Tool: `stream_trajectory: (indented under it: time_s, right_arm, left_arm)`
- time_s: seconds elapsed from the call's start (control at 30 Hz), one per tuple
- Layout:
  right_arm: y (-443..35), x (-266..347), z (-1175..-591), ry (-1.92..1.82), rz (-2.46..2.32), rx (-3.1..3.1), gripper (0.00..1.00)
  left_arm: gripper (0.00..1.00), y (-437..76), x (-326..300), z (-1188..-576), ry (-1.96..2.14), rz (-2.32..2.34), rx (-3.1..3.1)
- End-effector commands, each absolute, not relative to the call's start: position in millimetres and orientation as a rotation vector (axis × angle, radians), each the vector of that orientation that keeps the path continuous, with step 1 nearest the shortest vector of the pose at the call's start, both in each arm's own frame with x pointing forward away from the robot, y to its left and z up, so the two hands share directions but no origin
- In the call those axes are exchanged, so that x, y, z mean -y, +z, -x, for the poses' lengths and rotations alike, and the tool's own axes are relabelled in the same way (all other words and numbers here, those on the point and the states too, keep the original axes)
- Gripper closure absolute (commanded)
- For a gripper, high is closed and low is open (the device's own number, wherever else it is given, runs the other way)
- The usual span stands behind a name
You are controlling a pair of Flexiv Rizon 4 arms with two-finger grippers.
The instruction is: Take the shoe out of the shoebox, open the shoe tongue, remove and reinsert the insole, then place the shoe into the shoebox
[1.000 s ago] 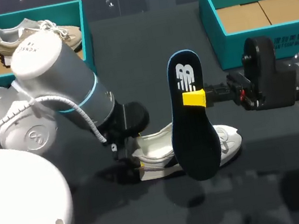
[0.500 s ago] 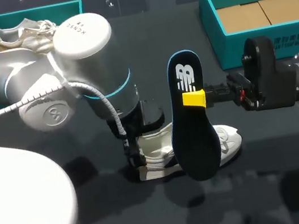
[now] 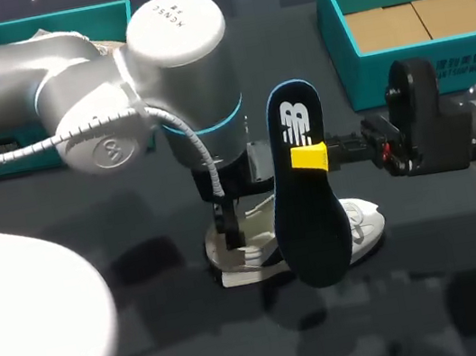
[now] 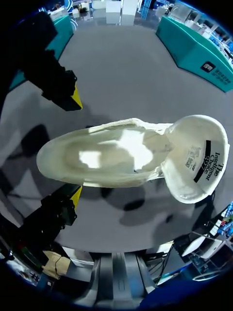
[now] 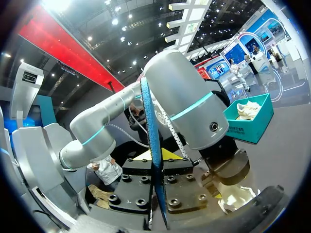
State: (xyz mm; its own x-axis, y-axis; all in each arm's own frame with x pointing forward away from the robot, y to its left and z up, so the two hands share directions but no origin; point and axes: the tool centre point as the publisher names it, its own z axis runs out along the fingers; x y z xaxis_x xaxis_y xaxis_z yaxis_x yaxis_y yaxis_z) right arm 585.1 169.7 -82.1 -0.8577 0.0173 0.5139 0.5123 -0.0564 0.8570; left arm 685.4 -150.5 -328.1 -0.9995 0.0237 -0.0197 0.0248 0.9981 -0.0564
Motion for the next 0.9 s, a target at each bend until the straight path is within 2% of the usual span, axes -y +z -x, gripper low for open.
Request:
stream_trajectory:
  time_s: [0.03, 0.73, 0.9]
  right_arm:
    - [-83, -172, -584, -1.978, 0.568, 1.879, 1.00]
    - [-83, -172, -584, -1.978, 0.568, 1.879, 1.00]
    - [-83, -172, -584, -1.978, 0.568, 1.879, 1.00]
  left_arm:
    - [0.00, -324, 158, -691, -0.092, -0.039, -3.117]
    - [0.00, -368, 209, -719, -0.225, 0.029, -3.064]
    - [0.13, -377, 211, -719, -0.227, 0.038, -3.074]
